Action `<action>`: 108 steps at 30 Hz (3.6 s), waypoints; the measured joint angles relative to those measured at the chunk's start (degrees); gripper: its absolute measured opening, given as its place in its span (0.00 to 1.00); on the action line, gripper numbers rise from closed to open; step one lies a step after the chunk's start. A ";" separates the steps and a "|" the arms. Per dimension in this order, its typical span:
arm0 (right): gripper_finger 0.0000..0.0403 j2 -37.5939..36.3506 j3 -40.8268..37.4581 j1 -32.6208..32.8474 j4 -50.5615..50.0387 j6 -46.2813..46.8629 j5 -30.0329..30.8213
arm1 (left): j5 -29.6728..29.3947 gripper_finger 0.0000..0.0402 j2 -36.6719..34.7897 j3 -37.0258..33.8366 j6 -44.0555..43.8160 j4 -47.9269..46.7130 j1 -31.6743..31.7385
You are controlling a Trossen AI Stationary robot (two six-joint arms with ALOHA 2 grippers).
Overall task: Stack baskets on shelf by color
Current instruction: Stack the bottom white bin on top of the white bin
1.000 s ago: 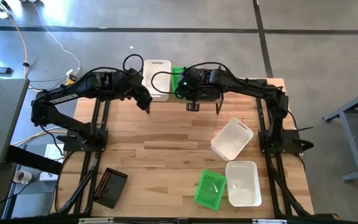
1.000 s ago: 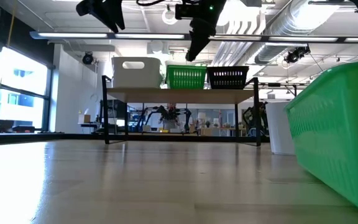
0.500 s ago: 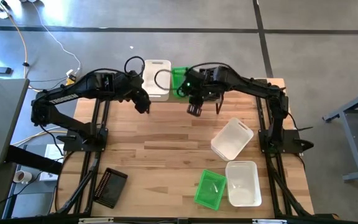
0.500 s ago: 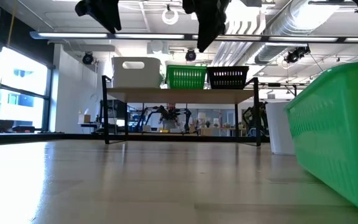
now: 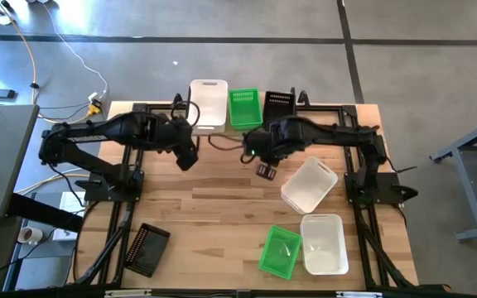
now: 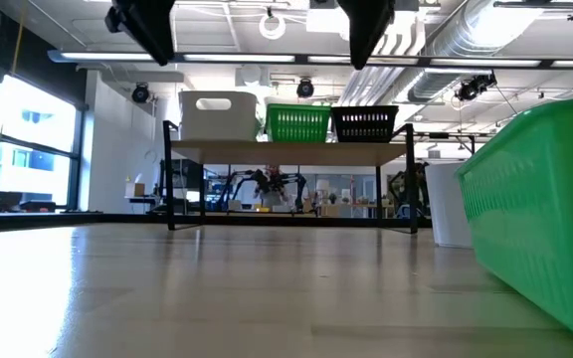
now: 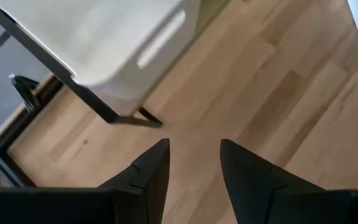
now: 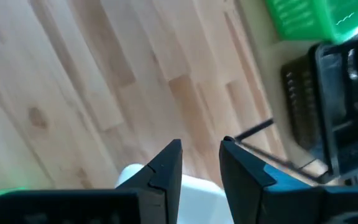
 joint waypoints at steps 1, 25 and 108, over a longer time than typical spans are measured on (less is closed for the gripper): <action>0.23 0.00 0.00 0.75 -0.02 1.00 0.04 | 0.12 0.33 -0.22 -0.84 -0.71 0.03 -0.59; 0.23 -6.47 -20.80 14.51 -0.06 29.85 -2.15 | 2.63 0.33 -1.23 -4.64 -2.87 0.11 -7.41; 0.18 -6.37 -50.64 58.53 19.39 106.31 -23.77 | 8.84 0.33 -1.21 -4.64 -8.95 0.79 -7.39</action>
